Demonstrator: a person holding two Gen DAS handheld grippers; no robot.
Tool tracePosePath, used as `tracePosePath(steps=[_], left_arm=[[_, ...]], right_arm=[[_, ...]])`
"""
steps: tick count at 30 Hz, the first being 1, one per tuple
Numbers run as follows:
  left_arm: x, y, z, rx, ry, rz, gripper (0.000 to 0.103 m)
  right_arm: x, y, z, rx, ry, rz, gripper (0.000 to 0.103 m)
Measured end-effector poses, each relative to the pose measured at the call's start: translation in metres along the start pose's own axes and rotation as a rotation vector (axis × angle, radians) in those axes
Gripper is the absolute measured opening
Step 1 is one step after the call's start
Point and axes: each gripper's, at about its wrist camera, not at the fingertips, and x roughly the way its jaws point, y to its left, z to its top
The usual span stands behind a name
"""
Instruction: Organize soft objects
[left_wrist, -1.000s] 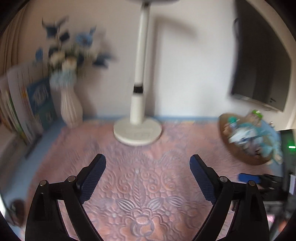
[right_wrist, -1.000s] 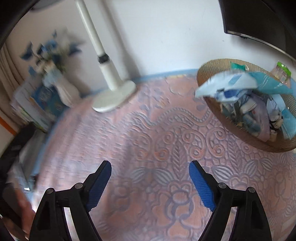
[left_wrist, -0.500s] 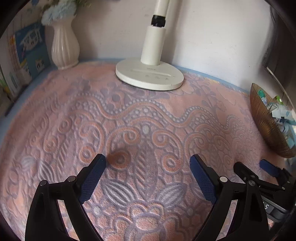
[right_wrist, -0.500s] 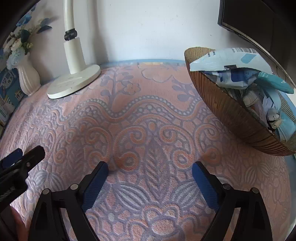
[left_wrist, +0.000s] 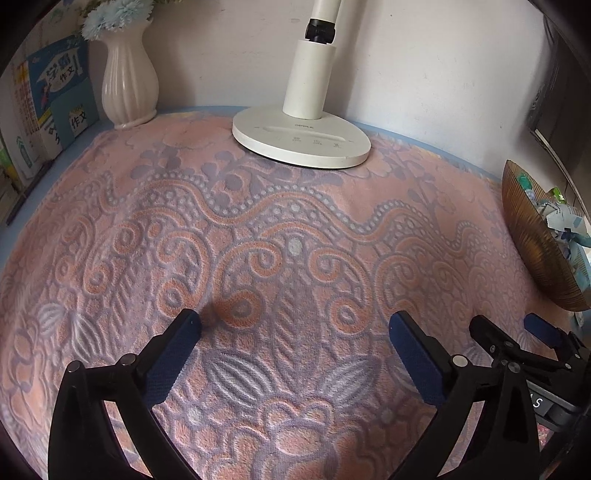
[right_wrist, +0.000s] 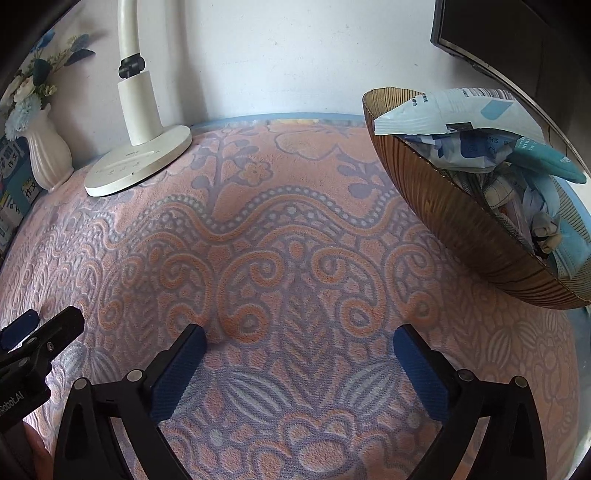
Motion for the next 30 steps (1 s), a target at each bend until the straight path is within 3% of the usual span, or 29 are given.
tracePosePath(steps=[8,30], left_arm=[[0.002,-0.0051,-0.0012,0.022,0.004,0.036,0.102],[0.0029,-0.002,-0.0001,0.022,0.003,0.036,0.102]], right_arm=[[0.0009,0.0003,-0.0006,0.0,0.005,0.003,0.103],[0.0002,0.0004,-0.0013,0.003,0.006,0.001,0.103]])
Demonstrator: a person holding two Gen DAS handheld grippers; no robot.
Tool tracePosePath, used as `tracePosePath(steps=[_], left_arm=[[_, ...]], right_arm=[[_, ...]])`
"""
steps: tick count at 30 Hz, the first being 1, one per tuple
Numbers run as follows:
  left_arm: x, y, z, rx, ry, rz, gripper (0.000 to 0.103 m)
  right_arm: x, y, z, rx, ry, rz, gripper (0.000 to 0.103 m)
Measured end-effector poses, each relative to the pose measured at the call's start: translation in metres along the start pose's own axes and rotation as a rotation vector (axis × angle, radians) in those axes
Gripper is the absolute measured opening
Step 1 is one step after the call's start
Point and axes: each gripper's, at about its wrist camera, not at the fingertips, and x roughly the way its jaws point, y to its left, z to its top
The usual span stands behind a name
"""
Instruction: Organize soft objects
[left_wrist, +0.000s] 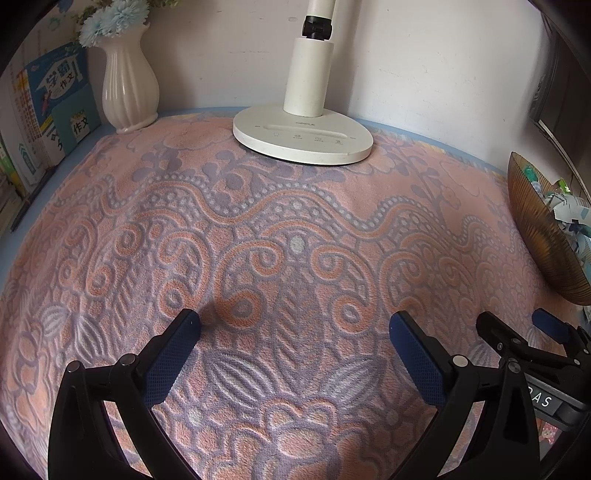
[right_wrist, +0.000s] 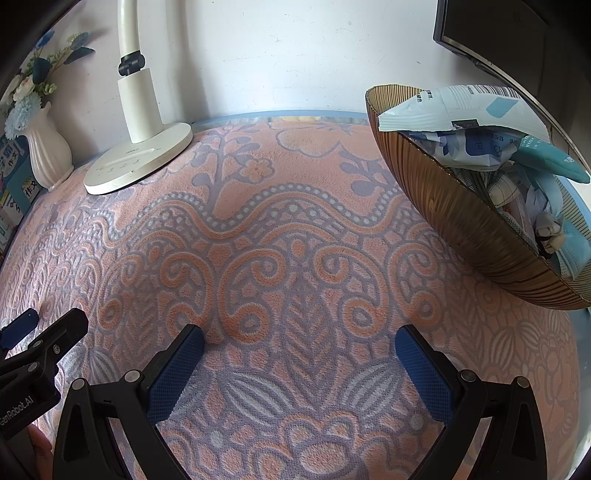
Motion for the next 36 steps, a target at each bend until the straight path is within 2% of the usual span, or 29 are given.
tracePosePath(steps=[7,15,22,24,27,31,36], left_arm=[[0.001,0.001,0.0,-0.002,0.005,-0.004,0.102],[0.005,-0.005,-0.001,0.043,0.023,0.036,0.102],[0.006,-0.003,0.0,0.038,0.021,0.024,0.102],[0.006,-0.003,-0.001,0.039,0.019,0.024,0.102],[0.006,-0.004,-0.001,0.045,0.02,0.034,0.102],[0.006,-0.004,-0.001,0.048,0.02,0.037,0.102],[0.006,-0.004,0.0,0.054,0.021,0.04,0.102]], right_arm=[[0.0,0.0,0.0,0.0,0.0,0.0,0.103],[0.0,0.0,0.0,0.0,0.0,0.001,0.103],[0.002,0.003,0.001,-0.01,0.001,0.019,0.103],[-0.005,0.002,-0.001,-0.003,-0.033,0.035,0.103],[-0.024,0.005,-0.008,-0.019,-0.131,0.048,0.103],[-0.016,0.018,-0.009,-0.067,-0.087,0.032,0.103],[-0.006,0.018,-0.006,-0.063,-0.034,0.091,0.103]])
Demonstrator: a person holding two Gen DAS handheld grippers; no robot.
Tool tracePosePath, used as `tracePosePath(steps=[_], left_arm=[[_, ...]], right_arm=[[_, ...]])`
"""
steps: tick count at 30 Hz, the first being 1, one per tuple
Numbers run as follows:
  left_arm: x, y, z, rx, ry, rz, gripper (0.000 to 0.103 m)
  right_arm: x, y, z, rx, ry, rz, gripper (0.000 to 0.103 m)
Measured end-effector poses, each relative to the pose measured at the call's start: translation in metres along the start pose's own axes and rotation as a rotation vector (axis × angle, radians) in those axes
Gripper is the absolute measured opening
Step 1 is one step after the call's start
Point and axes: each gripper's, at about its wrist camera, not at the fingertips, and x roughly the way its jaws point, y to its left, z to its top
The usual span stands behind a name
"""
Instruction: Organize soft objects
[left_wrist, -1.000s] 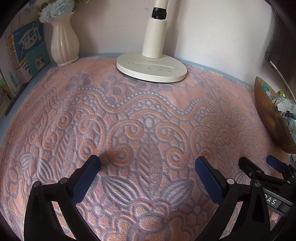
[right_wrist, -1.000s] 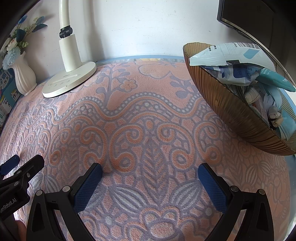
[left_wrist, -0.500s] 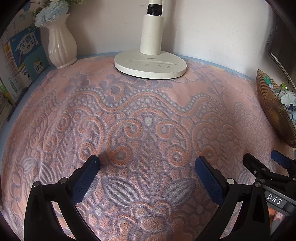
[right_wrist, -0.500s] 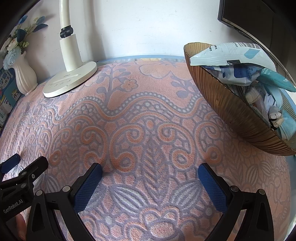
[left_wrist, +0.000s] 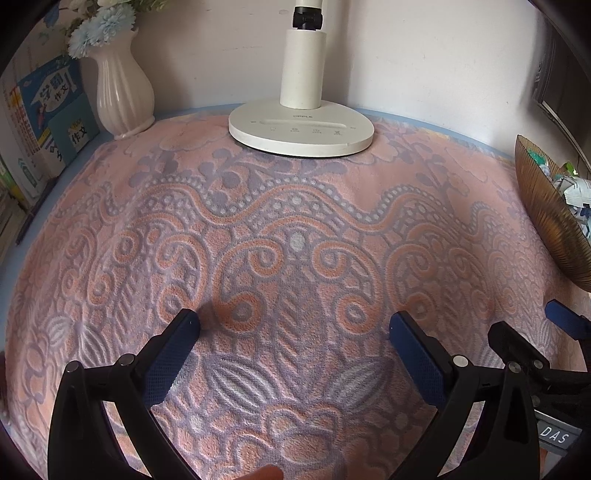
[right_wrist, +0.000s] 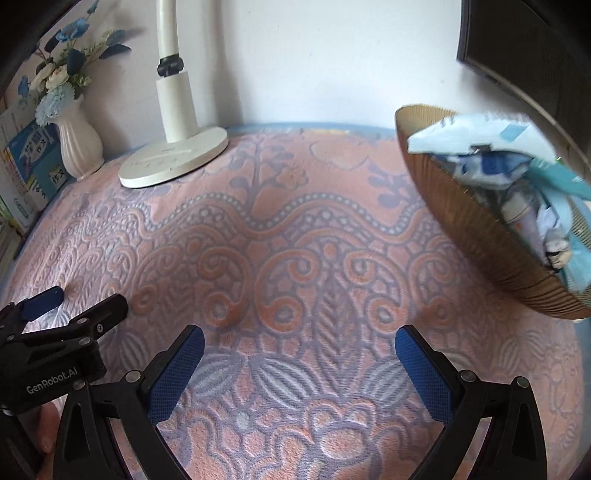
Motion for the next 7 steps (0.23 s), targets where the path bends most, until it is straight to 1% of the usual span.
tracePosePath(steps=[3,7], left_arm=[[0.0009,0.0023,0.0019,-0.001,-0.002,0.003,0.102],[0.0025,0.0063,0.004,-0.008,-0.007,0.014,0.102]], right_arm=[[0.0053,-0.0042,0.0007,0.011,0.022,0.03,0.103],[0.0062,-0.0036,0.0007,0.012,0.022,0.036,0.103]])
